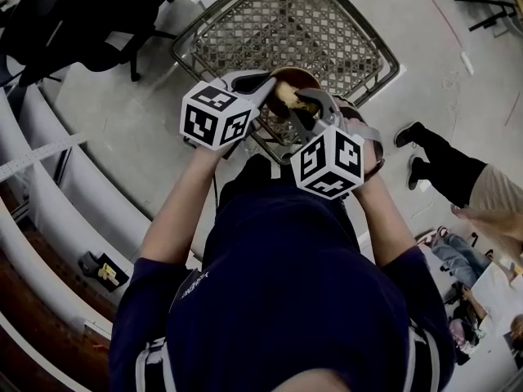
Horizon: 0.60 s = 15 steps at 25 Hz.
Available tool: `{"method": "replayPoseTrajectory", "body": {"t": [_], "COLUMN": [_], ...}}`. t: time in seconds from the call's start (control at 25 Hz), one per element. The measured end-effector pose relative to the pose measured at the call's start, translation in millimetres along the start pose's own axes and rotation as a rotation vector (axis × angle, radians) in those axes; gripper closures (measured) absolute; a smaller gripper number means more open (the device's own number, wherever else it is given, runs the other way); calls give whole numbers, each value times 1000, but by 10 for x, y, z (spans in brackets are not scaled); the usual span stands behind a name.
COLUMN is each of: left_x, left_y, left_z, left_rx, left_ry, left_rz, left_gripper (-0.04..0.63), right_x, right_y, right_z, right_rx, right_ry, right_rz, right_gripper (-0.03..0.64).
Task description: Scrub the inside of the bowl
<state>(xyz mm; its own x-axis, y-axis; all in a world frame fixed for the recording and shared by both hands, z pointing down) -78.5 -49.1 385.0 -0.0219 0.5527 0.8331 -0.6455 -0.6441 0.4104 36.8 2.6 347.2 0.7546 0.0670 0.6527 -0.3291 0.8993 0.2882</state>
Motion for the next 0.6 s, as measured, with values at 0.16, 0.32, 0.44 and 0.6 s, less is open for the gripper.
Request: {"method": "replayPoseTrajectory", "body": {"t": [0.16, 0.32, 0.44, 0.6], "left_x": [68, 135, 125, 56], "left_y": [-6, 62, 65, 24], "left_z": [-21, -38, -41, -20], "left_rx": [-4, -28, -30, -21], "left_ry": [31, 61, 64, 51], "left_rz": [17, 33, 42, 58], "left_gripper": [583, 584, 583, 584], "right_x": [-1, 21, 14, -53], "right_y": [-103, -146, -108, 8], "right_z": [-39, -54, -30, 28], "right_rx": [78, 104, 97, 53], "right_ry": [-5, 5, 5, -2], "right_rz": [-12, -30, -45, -98], "right_gripper": [546, 546, 546, 546]}}
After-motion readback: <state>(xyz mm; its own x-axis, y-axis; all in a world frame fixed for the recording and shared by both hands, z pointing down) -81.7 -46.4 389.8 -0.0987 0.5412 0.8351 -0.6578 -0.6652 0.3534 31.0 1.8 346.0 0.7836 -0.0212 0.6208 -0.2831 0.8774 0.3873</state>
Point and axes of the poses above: the fingertips, and each gripper's own axes: z forward along the fingers, y to its left, x out of its underside, the point moved 8 cm from there along -z, backward along the fingers, and after that the axes turned 12 degrees about -y, right-handed, at the moved point
